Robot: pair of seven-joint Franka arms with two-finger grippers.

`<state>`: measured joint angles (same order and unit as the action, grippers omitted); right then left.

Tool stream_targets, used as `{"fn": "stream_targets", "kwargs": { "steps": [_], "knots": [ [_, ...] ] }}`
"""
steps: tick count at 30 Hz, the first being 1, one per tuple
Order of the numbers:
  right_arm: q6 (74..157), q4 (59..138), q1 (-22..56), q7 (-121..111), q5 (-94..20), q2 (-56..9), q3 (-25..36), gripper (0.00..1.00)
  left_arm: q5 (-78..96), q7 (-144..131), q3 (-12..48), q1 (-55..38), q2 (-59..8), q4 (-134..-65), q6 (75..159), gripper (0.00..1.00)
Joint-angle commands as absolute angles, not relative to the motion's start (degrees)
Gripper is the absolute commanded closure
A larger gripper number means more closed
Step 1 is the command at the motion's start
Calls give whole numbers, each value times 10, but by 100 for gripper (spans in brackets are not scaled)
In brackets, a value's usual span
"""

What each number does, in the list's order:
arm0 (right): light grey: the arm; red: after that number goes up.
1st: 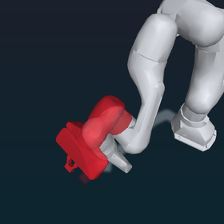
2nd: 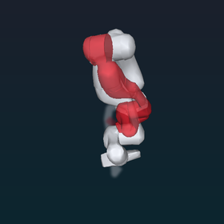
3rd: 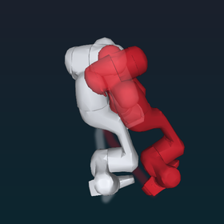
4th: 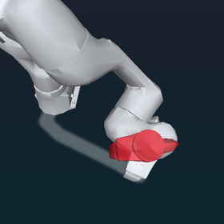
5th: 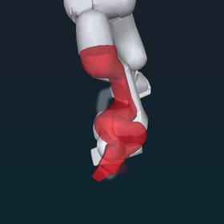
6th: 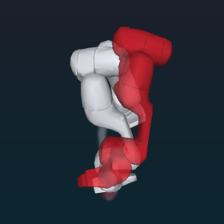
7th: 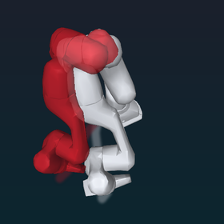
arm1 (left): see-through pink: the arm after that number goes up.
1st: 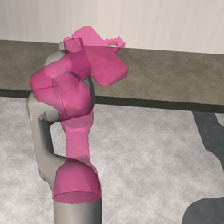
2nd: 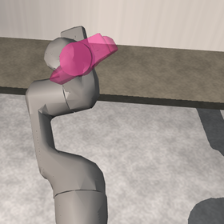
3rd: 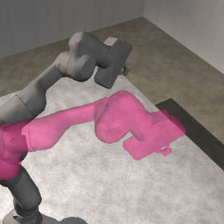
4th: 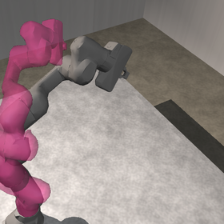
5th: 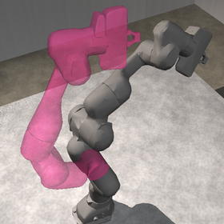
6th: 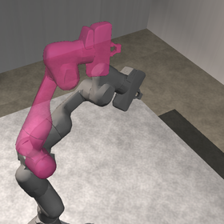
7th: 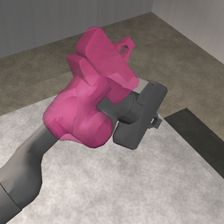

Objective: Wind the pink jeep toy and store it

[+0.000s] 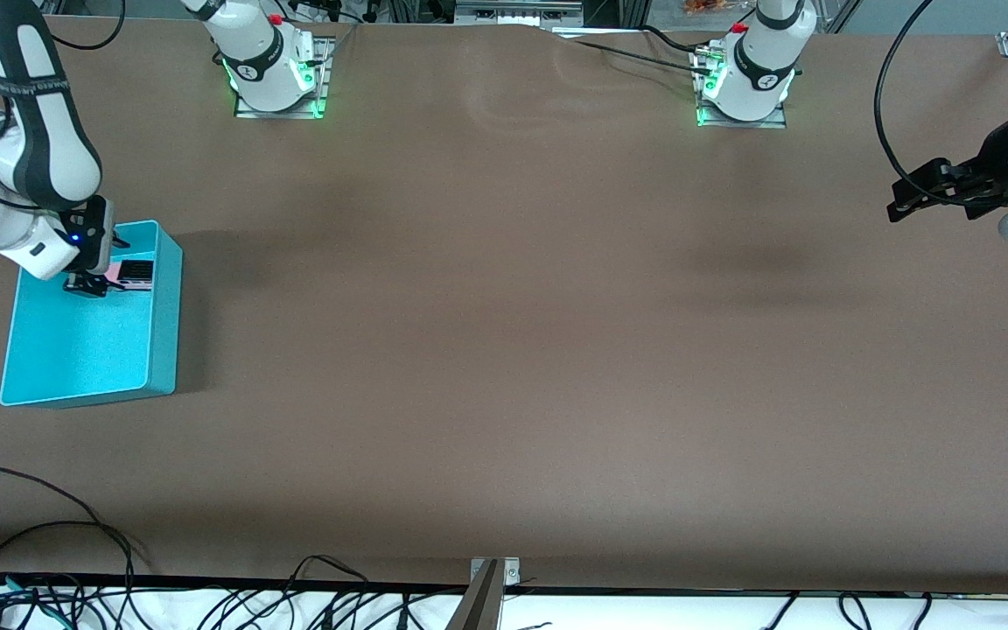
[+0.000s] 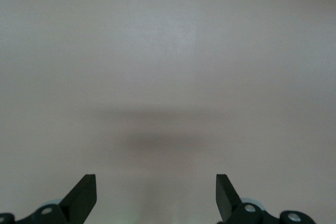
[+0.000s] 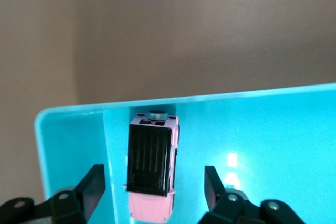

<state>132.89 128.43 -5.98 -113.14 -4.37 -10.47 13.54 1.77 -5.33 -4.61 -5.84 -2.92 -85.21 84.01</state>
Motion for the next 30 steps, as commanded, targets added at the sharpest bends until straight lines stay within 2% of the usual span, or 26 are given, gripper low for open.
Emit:
{"fn": "stream_targets", "kwargs": {
  "steps": [1,5,7,14,24,30],
  "knots": [
    [1281,1296,-64,-1047,-52,-48,128,9,19,-55,-47,-56,-38,-831,824,0],
    [1276,1296,-64,-980,-52,-31,112,7,19,-55,-47,-56,-38,-831,824,0],
    [1275,1292,-64,-941,-52,-18,100,0,19,-55,-47,-56,-38,-831,824,0],
    [1271,1263,-63,-826,-50,10,52,0,19,-55,-47,-56,-38,-831,824,0],
    [1159,1155,-49,-598,-44,9,9,0,19,-55,-47,-56,-38,-831,824,0],
    [1108,1098,-33,-503,-45,6,5,0,19,-55,-47,-56,-38,-831,824,0]
  ]
}}
